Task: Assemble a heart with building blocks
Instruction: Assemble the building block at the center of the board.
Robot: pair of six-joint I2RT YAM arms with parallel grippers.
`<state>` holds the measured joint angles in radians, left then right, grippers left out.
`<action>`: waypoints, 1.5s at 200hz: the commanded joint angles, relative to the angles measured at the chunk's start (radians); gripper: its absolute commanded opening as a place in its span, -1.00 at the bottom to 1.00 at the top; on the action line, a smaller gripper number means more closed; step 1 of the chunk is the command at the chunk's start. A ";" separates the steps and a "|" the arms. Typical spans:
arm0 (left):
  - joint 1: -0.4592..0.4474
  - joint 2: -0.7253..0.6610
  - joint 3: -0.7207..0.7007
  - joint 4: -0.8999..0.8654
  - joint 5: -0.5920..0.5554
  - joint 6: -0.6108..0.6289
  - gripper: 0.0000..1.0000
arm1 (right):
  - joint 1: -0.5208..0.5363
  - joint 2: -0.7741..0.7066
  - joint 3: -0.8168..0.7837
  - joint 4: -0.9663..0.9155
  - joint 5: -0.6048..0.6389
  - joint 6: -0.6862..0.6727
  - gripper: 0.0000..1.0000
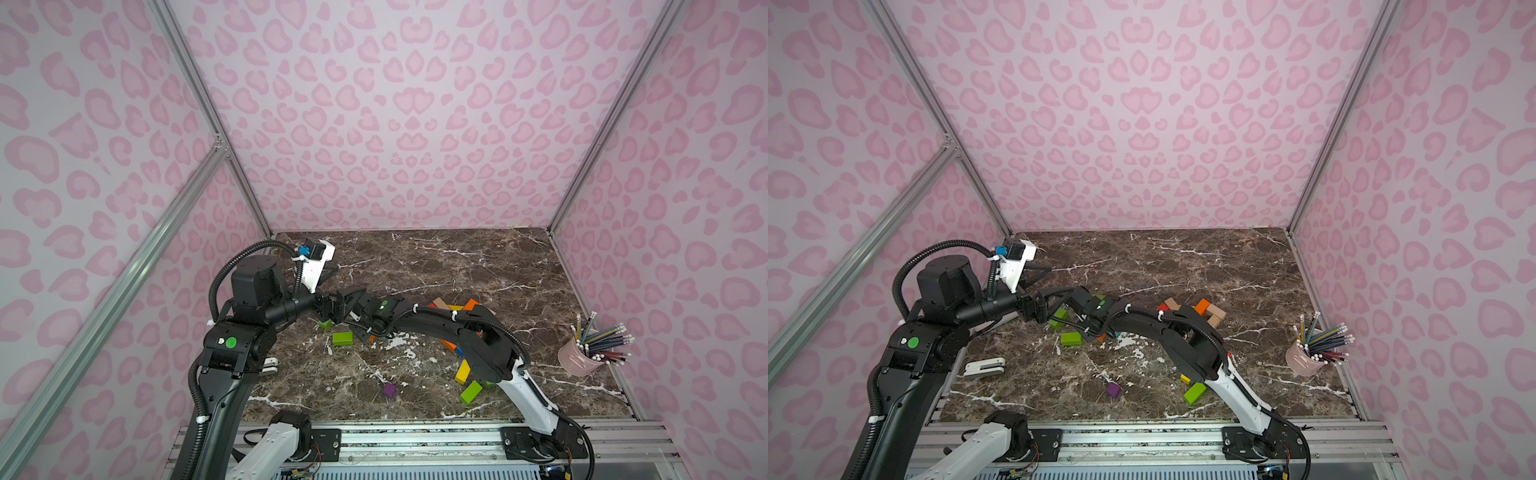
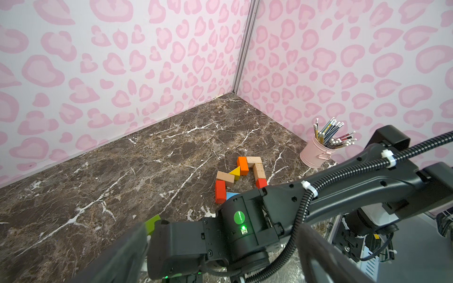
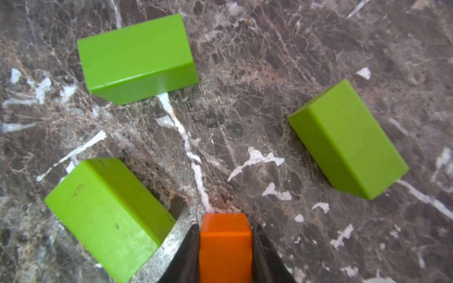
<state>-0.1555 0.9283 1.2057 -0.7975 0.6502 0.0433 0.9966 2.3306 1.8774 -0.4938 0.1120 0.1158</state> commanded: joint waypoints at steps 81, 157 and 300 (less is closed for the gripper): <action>-0.002 0.002 0.002 0.025 -0.001 -0.002 0.95 | -0.007 -0.004 -0.005 -0.024 0.006 0.008 -0.34; -0.002 0.004 -0.001 0.033 -0.018 -0.010 0.95 | -0.013 0.029 0.091 -0.062 -0.034 0.013 -0.01; -0.001 0.130 -0.013 0.082 -0.256 -0.030 0.95 | -0.103 -0.255 -0.195 0.152 -0.187 0.054 0.17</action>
<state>-0.1581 1.0183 1.2003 -0.7647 0.4664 0.0128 0.9085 2.1643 1.7950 -0.4530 -0.0418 0.1612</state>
